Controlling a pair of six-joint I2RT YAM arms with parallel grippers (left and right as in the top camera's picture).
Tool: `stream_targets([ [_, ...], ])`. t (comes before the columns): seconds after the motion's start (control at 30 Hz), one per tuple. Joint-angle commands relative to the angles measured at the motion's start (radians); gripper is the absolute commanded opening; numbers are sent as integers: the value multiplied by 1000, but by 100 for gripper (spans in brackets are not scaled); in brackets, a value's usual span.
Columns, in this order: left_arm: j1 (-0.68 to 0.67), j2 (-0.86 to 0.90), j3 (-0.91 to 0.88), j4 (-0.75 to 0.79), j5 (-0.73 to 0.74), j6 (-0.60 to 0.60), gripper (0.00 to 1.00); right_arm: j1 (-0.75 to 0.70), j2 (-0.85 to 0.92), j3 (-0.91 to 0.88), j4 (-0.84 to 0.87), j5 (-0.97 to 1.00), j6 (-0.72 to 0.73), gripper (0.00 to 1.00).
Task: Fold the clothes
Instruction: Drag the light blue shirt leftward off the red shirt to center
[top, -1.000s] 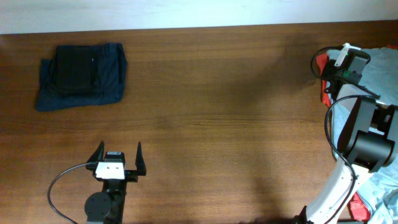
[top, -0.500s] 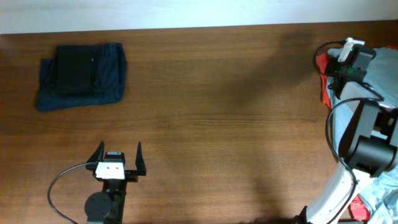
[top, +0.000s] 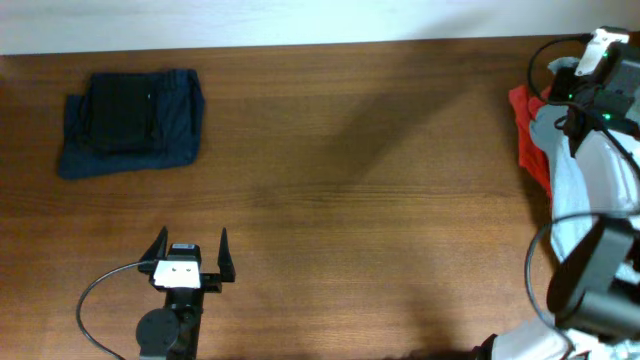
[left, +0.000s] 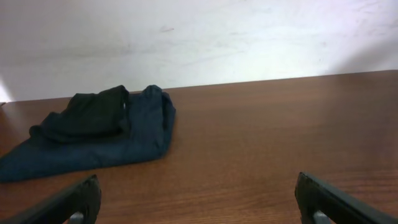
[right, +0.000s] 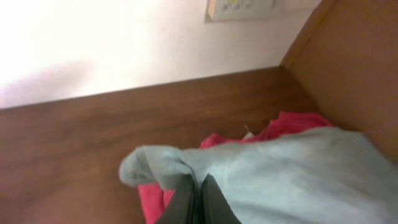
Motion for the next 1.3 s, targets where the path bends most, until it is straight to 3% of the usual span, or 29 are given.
stream_targets([
  [0.0, -4, -7, -5, 0, -3, 16, 99, 42, -144, 22, -52, -9, -31, 4],
  [0.23, -4, -7, -5, -1, -3, 16, 99, 147, -311, 22, -132, 134, -61, 4],
  [0.37, -4, -7, -5, -1, -3, 16, 99, 215, -378, 22, -179, 80, -60, 4],
  [0.6, -4, -7, -5, 0, -3, 16, 99, 491, -427, 22, -184, 61, -51, 4],
  [0.87, -4, -7, -5, -1, -3, 16, 99, 760, -262, 22, -154, 58, 15, 4],
  [1.27, -4, -7, -5, -1, -3, 16, 99, 984, 21, 22, 50, -97, 142, 4],
])
